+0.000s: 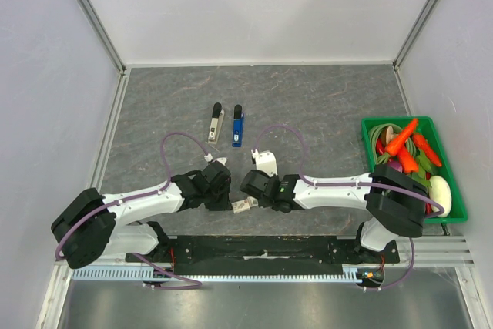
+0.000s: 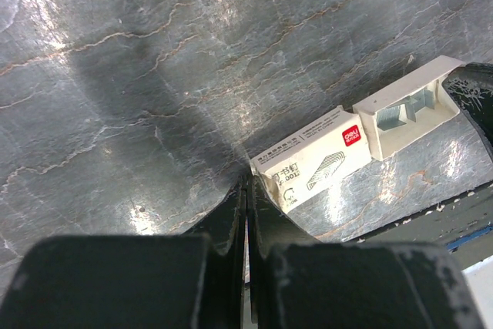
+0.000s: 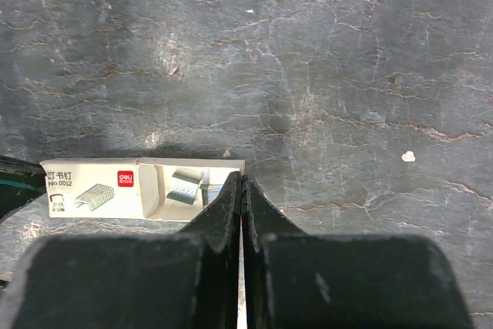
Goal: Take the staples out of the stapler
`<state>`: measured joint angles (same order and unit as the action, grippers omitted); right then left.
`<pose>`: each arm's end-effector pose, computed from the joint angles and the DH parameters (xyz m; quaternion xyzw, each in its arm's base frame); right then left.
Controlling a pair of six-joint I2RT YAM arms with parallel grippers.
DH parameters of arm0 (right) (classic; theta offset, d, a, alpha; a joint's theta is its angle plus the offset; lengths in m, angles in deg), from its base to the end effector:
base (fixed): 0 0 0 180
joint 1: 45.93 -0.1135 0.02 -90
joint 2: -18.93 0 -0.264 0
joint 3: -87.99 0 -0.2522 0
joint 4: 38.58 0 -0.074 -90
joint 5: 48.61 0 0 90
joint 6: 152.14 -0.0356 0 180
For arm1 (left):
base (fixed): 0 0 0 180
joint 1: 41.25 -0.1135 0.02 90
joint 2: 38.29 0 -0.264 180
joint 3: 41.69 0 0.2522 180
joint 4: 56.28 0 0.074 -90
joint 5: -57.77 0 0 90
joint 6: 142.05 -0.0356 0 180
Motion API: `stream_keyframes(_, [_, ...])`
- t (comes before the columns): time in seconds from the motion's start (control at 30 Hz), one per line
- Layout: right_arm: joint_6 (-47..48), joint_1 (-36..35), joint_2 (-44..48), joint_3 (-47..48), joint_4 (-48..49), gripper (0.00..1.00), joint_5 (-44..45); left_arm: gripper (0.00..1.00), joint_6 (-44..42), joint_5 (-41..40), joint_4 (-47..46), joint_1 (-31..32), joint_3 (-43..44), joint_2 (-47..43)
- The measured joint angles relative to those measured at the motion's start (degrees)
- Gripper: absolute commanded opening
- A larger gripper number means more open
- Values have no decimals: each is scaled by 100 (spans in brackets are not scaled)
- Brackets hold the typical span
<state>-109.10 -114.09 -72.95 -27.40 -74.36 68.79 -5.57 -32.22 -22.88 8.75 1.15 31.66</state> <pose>0.1271 0.2730 0.1677 -0.1196 0.9388 0.0675 0.3158 0.1337 -0.1593 0.1512 0.0297 0.9666 -0.1899 0.1694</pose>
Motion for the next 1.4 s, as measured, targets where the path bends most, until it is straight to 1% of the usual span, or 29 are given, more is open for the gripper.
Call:
stream_keyframes(0.77, [-15, -140, -184, 50, -15, 0, 101, 2, 0, 0, 0, 0, 0, 0])
stream_keyframes(1.4, [-39, -273, -476, 463, -245, 0, 168, 2, 0, 0, 0, 0, 0, 2])
